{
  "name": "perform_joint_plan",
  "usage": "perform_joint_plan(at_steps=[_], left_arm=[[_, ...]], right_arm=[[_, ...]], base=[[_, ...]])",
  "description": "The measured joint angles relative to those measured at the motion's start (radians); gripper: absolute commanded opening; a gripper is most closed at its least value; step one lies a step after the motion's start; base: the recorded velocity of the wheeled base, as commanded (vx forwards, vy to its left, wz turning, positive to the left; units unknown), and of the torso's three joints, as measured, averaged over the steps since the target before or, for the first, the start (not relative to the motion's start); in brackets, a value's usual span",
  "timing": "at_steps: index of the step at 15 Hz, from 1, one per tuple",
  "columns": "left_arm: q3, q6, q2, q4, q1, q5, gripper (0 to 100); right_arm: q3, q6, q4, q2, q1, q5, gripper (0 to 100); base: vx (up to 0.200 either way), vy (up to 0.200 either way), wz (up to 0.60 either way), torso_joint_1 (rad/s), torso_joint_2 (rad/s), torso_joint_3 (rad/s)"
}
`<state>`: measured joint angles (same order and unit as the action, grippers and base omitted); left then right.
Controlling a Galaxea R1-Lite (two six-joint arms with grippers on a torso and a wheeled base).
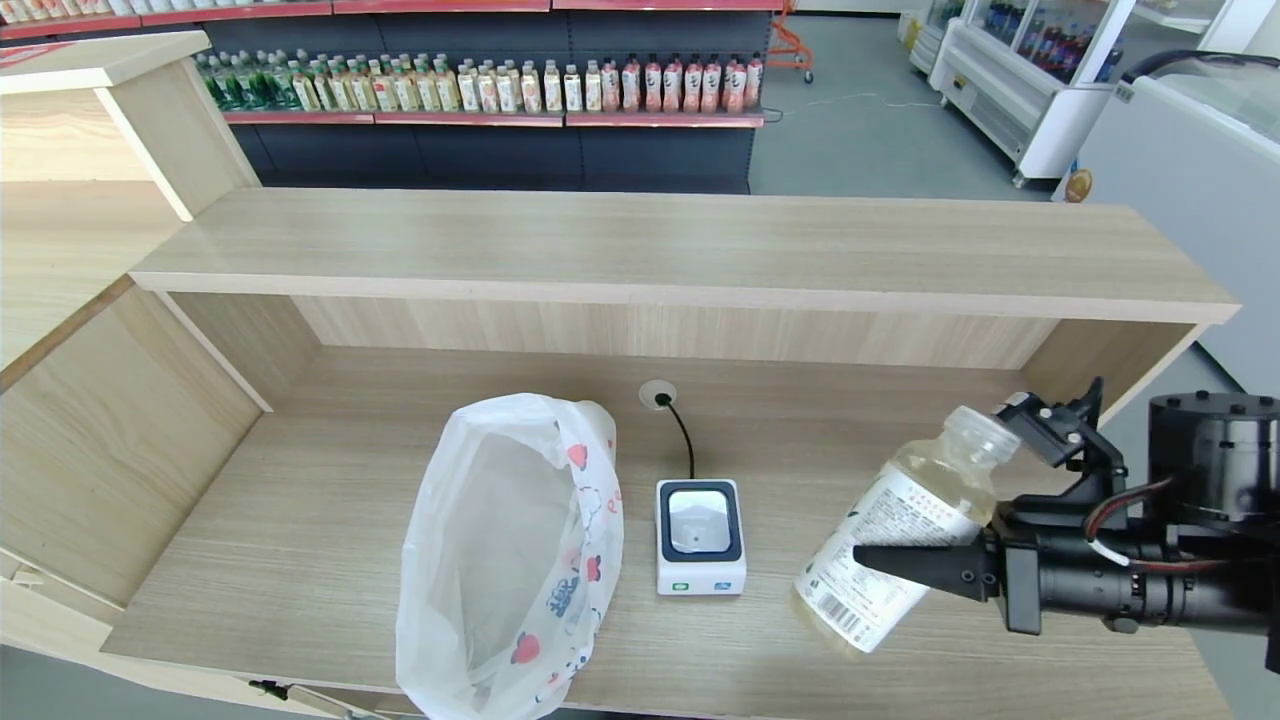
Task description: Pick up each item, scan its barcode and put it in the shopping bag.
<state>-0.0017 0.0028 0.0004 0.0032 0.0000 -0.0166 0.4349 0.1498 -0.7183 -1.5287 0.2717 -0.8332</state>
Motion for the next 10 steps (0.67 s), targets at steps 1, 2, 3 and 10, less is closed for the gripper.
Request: perform_joint_plan(at_steps=[1,2,3,10], left_arm=[[0.000,0.000,0.000,0.000,0.000,0.000,100],[0.000,0.000,0.000,0.000,0.000,0.000,100],[0.000,0.000,0.000,0.000,0.000,0.000,100],[0.000,0.000,0.000,0.000,0.000,0.000,100]], right_arm=[[-0.001,0.001,0.017,0.031,0.011,-0.021,0],[-0.003,0.002,0.035,0.057,0.024,-0.048,0],[-0.003,0.002,0.043,0.074,0.035,-0.079,0],[-0.009,0.011,0.056,0.079,0.151,-0.121,0]], base=[[0.000,0.000,0.00,0.000,0.00,0.000],[0.000,0.000,0.00,0.000,0.00,0.000],[0.000,0.000,0.00,0.000,0.00,0.000],[0.000,0.000,0.00,0.000,0.00,0.000]])
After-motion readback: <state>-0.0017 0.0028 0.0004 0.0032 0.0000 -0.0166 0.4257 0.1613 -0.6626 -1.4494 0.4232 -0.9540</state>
